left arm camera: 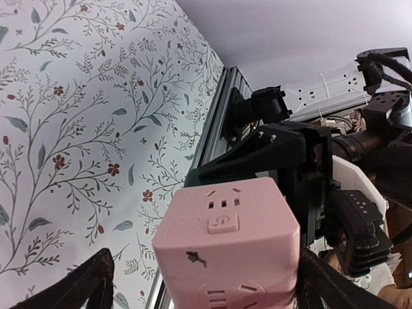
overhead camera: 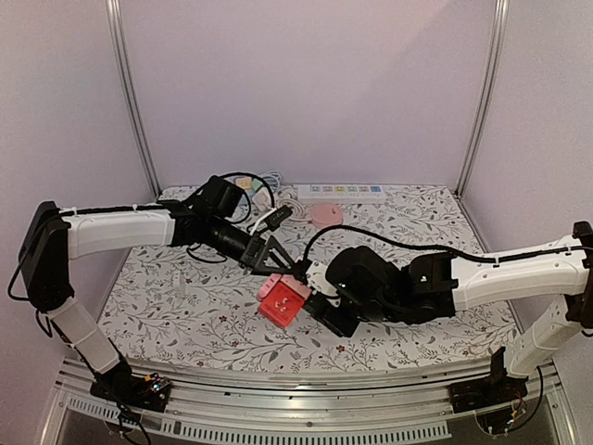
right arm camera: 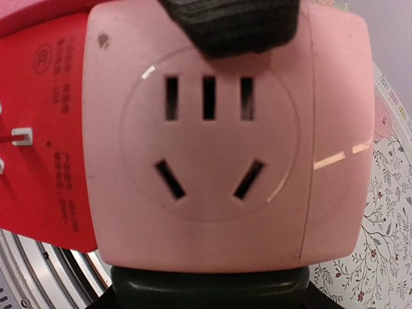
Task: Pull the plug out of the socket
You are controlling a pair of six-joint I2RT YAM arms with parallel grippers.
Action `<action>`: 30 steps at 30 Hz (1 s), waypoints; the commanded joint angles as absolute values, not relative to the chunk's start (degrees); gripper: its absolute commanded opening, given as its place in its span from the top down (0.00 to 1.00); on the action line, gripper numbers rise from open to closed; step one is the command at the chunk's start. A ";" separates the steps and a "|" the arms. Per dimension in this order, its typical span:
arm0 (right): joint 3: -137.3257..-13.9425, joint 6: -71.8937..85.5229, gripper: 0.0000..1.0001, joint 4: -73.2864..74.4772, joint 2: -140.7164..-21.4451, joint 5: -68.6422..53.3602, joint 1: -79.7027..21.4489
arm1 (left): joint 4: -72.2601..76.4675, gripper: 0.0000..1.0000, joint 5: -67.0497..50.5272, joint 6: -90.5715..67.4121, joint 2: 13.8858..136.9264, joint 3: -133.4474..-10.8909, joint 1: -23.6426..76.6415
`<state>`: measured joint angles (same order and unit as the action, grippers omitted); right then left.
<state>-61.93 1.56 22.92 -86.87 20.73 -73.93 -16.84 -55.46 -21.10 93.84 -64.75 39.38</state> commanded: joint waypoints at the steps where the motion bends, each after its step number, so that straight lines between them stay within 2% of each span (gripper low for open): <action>1: -66.03 0.65 0.67 18.54 -87.97 21.98 -74.46 | -15.58 0.06 -57.79 -21.86 95.46 -65.57 40.62; 5: -66.68 0.62 0.67 18.49 -88.80 22.13 -74.62 | -14.62 0.16 -59.53 -22.73 96.42 -65.53 41.36; 10: -67.38 -1.90 0.67 18.48 -89.62 22.40 -74.85 | -13.67 0.39 -60.57 -23.50 96.94 -65.40 41.73; 18: -67.18 -1.60 0.68 18.47 -90.52 23.41 -74.91 | -13.18 0.59 -61.44 -23.88 97.12 -65.30 41.79; 27: -65.75 2.69 0.68 17.75 -89.46 19.16 -72.31 | -13.18 0.70 -61.52 -23.36 96.51 -65.22 41.75; 30: -65.40 5.80 0.68 17.66 -88.89 16.12 -70.54 | -13.14 0.71 -61.57 -23.40 96.50 -65.30 41.75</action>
